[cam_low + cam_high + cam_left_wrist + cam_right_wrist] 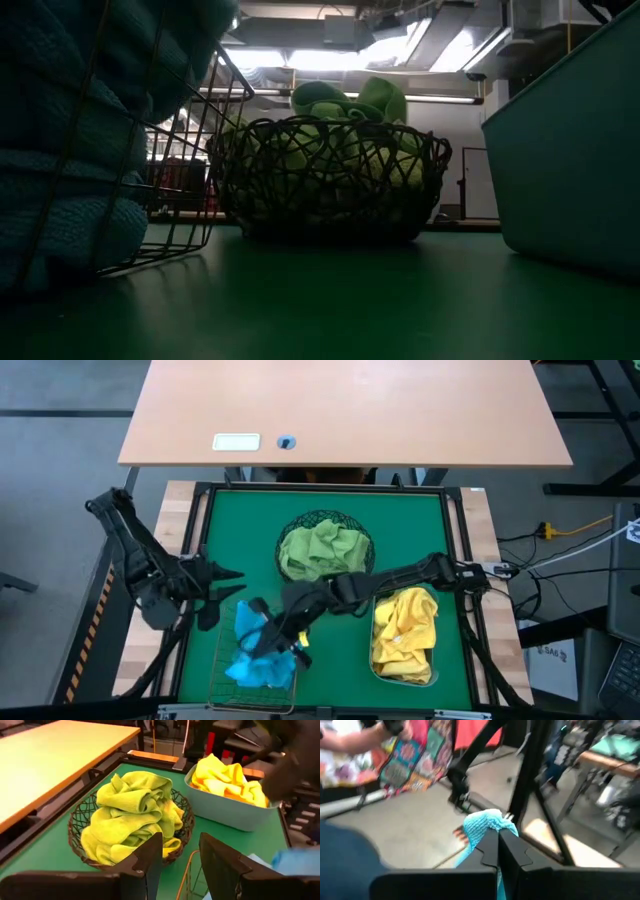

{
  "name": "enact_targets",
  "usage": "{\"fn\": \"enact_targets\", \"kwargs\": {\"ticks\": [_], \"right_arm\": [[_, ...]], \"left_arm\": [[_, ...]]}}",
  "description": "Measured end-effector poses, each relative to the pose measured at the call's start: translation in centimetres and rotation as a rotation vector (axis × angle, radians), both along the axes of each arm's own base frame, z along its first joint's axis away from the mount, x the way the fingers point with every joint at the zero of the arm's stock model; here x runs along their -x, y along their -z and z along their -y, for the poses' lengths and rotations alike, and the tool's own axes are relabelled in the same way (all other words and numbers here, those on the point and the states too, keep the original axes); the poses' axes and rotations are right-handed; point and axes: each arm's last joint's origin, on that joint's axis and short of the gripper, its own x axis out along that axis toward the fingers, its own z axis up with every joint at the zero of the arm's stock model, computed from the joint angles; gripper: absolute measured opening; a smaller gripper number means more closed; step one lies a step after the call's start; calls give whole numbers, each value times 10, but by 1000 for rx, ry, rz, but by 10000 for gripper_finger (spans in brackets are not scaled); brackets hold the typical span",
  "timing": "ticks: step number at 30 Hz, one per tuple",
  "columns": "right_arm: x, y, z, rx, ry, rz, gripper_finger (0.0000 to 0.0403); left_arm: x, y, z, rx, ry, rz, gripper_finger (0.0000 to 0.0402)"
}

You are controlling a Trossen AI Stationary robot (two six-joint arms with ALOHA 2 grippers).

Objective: Sort microfiber towel by color & place in baskets
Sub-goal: Put the blue microfiber cloth into the wire basket

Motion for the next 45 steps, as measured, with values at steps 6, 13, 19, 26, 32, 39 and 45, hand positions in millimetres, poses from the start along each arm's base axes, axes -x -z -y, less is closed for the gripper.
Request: {"fn": "enact_targets", "kwargs": {"ticks": [6, 13, 19, 26, 32, 39, 45], "right_arm": [[-4, 38, -22, 106, -60, -91, 1], [-7, 67, -43, 186, -100, -111, 1], [-16, 86, -40, 267, 24, -123, 1], [-19, 93, -25, 386, 183, -165, 1], [-17, 98, -19, 412, 203, -229, 1], [-18, 96, -21, 397, 205, -203, 1], [-19, 95, -21, 392, 207, -195, 23]], "left_arm": [[-6, 12, -4, 72, -4, 82, 124], [-13, 17, -6, 86, 259, 236, 124], [-15, 27, -21, 31, 412, 363, 124], [-9, 50, -49, 31, 396, 369, 124], [0, 72, -74, 32, 345, 421, 124], [12, 99, -92, 35, 391, 474, 124], [16, 121, -102, 22, 352, 465, 124]]}}
